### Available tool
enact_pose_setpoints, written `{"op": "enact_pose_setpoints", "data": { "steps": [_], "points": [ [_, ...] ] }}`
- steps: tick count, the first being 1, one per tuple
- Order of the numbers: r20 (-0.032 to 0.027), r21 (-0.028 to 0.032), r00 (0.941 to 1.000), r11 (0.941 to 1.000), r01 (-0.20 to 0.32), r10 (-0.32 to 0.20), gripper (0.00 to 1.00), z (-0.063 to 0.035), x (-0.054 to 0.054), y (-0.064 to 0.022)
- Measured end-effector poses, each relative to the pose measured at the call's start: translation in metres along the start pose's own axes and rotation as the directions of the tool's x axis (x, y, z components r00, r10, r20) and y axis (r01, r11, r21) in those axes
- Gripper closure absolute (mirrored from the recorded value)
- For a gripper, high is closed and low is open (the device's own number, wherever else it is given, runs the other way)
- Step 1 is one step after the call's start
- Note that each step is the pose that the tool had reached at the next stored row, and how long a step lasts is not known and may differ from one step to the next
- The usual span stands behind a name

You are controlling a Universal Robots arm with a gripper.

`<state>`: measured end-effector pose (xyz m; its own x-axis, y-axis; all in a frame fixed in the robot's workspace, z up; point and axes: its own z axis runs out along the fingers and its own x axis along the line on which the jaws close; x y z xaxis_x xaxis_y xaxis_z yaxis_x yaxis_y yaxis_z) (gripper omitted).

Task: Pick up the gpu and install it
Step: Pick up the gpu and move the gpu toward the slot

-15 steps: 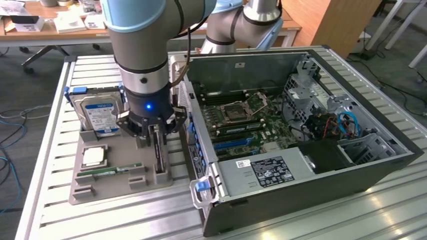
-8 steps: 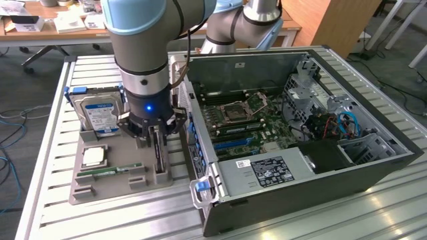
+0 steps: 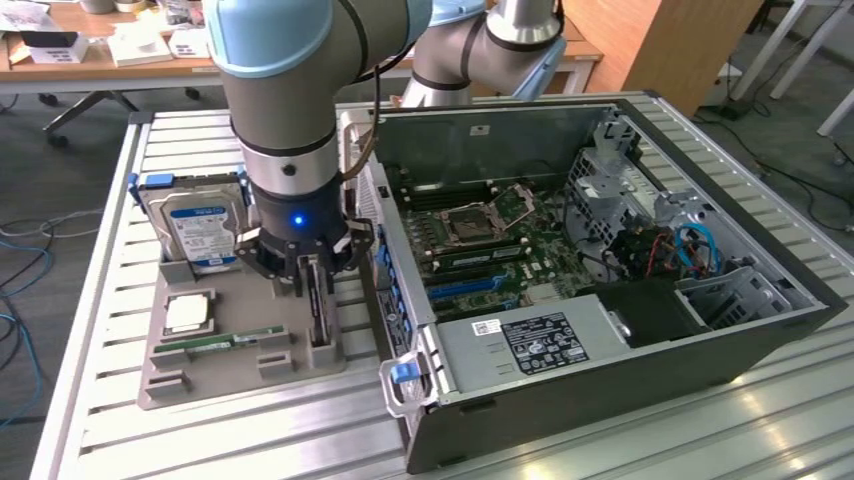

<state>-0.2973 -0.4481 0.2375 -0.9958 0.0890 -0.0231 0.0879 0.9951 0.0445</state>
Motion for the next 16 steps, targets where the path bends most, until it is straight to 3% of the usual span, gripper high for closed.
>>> {"op": "enact_pose_setpoints", "data": {
  "steps": [9, 16],
  "points": [
    [0.0000, 0.0010, 1.0000, 1.0000, 0.001, -0.001, 0.58, 0.0022, 0.0001, 0.0003],
    [-0.0014, 0.0004, 0.9994, 0.9994, 0.035, -0.035, 0.58, 0.0022, 0.0001, 0.0003]
  ]
}}
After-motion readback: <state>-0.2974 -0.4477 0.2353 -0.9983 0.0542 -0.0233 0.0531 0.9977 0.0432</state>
